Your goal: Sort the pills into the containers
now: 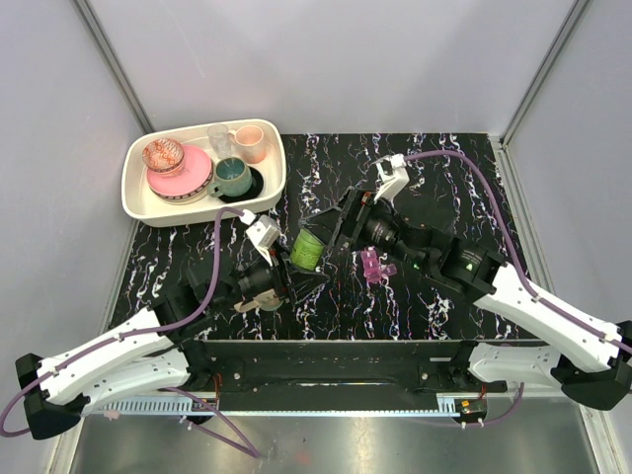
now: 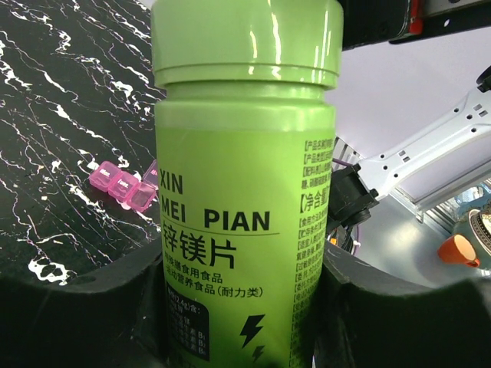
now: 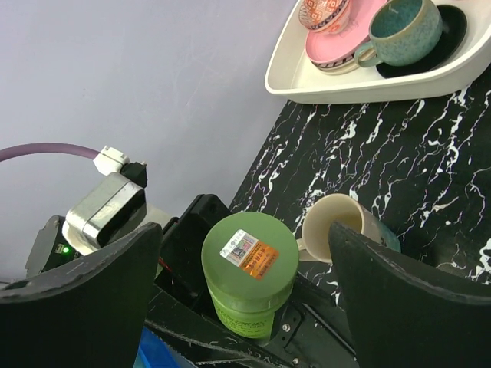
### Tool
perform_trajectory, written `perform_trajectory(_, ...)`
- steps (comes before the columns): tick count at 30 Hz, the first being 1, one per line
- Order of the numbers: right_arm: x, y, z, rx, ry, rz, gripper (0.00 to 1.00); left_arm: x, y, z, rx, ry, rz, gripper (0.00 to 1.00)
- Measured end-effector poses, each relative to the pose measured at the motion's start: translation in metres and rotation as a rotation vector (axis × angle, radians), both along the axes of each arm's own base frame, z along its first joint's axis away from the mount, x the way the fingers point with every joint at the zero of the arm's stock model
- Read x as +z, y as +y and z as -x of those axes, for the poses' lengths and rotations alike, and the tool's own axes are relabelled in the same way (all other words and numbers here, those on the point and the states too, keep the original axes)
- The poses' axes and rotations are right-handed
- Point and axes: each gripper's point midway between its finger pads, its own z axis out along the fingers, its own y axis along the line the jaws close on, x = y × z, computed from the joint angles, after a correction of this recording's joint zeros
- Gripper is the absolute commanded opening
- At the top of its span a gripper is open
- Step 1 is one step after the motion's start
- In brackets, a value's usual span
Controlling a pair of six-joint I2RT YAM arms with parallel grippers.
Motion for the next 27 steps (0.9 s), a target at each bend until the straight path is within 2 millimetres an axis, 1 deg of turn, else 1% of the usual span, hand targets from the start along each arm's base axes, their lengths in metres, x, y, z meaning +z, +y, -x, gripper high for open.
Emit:
perform_trajectory(2,-0.003,0.002,-0.001,0.0,0.013,0.004,0.89,0.0,0.0,0.0,0.001,0.0,0.0,0.0)
perform_trajectory(5,-0.009,0.006,-0.003,0.0,0.03,0.012,0.8,0.0,0.0,0.0,0.001,0.0,0.0,0.0)
perform_trajectory(6,-0.01,0.007,-0.003,0.001,0.036,0.013,0.74,0.0,0.0,0.0,0.001,-0.001,0.0,0.0)
perform_trajectory(9,-0.013,0.01,-0.003,0.004,0.047,0.014,0.63,0.0,0.0,0.0,0.001,-0.001,-0.001,0.0)
perform_trajectory(10,-0.014,0.01,-0.003,0.008,0.05,0.014,0.55,0.0,0.0,0.0,0.001,-0.003,-0.002,0.0)
perform_trajectory(12,-0.014,0.012,-0.002,0.016,0.056,0.012,0.46,0.0,0.0,0.0,0.001,-0.003,-0.003,0.0)
perform_trajectory(13,-0.015,0.013,-0.001,0.021,0.056,0.013,0.37,-0.001,0.0,0.0,0.002,-0.002,-0.007,0.0)
perform_trajectory(14,-0.015,0.013,-0.001,0.022,0.057,0.015,0.3,-0.002,0.001,0.0,0.002,-0.001,-0.009,0.0)
perform_trajectory(16,-0.016,0.013,-0.001,0.026,0.057,0.017,0.21,-0.003,0.001,0.0,0.003,0.0,-0.013,0.0)
perform_trajectory(19,-0.016,0.014,0.0,0.033,0.049,0.024,0.12,-0.003,0.001,0.0,0.003,0.001,-0.014,0.0)
perform_trajectory(20,-0.017,0.014,0.0,0.035,0.046,0.027,0.06,-0.003,0.001,0.0,0.003,0.001,-0.013,0.0)
perform_trajectory(23,-0.016,0.014,0.002,0.048,0.027,0.036,0.0,-0.002,0.002,0.001,0.0,0.0,-0.01,0.0)
perform_trajectory(27,-0.009,0.012,0.009,0.091,-0.028,0.049,0.0,0.002,0.001,0.007,-0.031,-0.007,0.017,0.0)
